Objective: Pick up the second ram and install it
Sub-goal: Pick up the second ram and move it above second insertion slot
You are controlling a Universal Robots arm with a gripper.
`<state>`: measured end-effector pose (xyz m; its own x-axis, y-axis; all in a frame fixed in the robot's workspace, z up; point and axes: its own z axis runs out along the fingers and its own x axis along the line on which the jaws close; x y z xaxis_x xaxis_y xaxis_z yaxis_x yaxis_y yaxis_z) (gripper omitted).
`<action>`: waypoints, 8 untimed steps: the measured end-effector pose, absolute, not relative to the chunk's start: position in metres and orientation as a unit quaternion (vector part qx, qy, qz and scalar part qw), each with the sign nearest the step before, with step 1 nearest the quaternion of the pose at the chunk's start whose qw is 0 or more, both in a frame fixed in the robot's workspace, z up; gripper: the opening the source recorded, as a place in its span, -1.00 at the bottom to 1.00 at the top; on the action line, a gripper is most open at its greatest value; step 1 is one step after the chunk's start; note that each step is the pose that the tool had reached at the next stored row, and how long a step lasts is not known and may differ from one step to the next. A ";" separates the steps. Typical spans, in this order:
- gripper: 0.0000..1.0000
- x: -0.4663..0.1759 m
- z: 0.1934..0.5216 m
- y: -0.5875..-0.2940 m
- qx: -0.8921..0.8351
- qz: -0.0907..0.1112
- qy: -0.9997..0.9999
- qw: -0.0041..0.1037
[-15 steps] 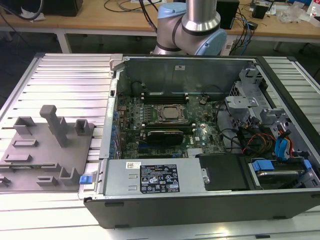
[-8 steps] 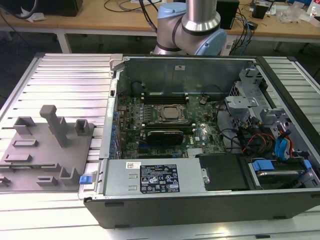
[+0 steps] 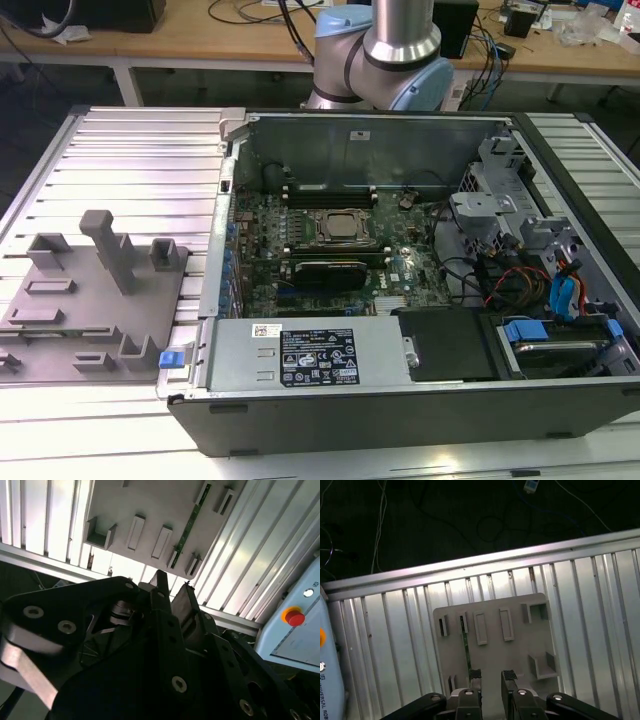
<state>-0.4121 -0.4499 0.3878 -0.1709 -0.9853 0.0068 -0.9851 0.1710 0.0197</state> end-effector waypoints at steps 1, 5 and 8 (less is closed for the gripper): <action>-0.40 -0.412 0.387 -0.450 0.644 -0.005 -0.765 0.009; -0.40 -0.412 0.385 -0.450 0.644 -0.005 -0.765 0.009; -0.40 -0.412 0.383 -0.450 0.644 -0.005 -0.765 0.009</action>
<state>-0.4122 -0.4500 0.3831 -0.1697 -0.9855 0.0070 -0.9853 0.1698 0.0198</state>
